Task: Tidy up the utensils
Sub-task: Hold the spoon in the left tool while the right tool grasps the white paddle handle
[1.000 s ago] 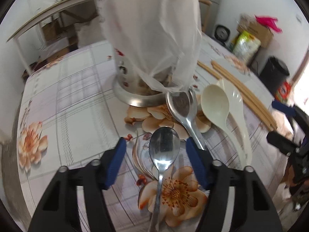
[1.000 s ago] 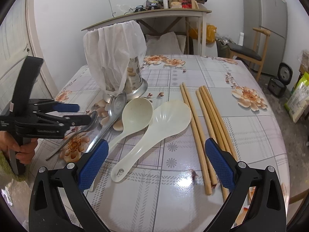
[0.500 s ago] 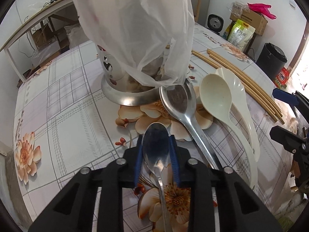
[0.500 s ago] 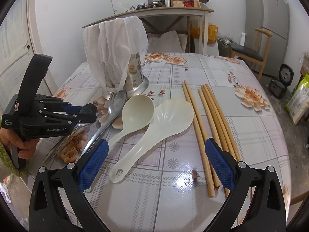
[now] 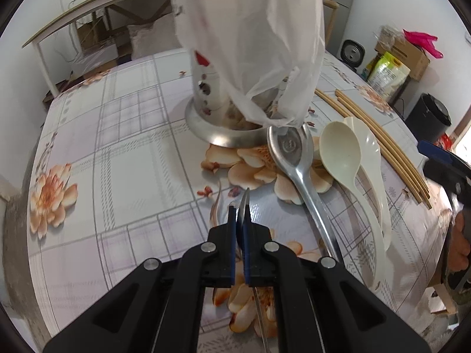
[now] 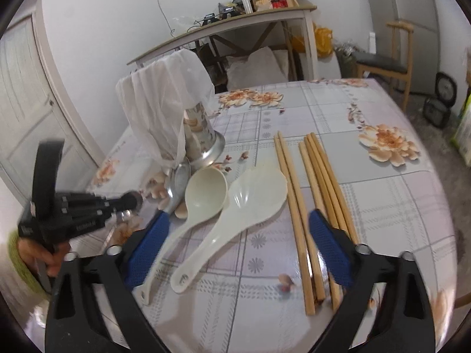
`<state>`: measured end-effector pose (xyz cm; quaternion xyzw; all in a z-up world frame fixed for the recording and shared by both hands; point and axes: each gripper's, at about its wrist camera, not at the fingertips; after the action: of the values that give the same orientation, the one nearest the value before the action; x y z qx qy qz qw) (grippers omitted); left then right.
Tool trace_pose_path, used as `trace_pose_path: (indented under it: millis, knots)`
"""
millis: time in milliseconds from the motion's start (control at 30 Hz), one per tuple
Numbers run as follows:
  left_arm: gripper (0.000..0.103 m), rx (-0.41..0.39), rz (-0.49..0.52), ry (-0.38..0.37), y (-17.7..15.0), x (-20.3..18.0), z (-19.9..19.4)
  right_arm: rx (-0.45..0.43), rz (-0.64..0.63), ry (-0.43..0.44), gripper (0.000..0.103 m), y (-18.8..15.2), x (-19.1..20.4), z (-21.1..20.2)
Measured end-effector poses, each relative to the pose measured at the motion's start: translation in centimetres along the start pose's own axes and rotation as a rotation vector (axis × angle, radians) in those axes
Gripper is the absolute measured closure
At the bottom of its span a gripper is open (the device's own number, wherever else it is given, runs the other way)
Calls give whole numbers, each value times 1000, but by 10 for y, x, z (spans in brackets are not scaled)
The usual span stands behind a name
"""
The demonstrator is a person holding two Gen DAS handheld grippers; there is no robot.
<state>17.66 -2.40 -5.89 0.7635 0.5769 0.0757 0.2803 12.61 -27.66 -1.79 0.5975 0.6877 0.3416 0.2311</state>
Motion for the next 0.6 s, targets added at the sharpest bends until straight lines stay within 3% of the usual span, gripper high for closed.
trace_pose_path:
  millis: [267, 367, 600]
  knots:
    - [100, -16, -52, -11, -7, 12, -6, 131, 176, 109, 61, 8, -32, 33]
    - [100, -15, -70, -29, -7, 16, -6, 147, 199, 103, 69, 10, -41, 38]
    - [100, -9, -83, -49, -6, 21, -7, 181, 217, 92, 74, 19, -58, 59]
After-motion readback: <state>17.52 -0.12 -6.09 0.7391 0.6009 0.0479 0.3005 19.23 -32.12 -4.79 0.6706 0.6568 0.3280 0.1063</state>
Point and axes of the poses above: each gripper's, at about its wrist camera, not at the fingertips, and z roughly the way its jaws point, x to its left, y to its top, and after that the axes turned 15 degrees about -z, right-handed
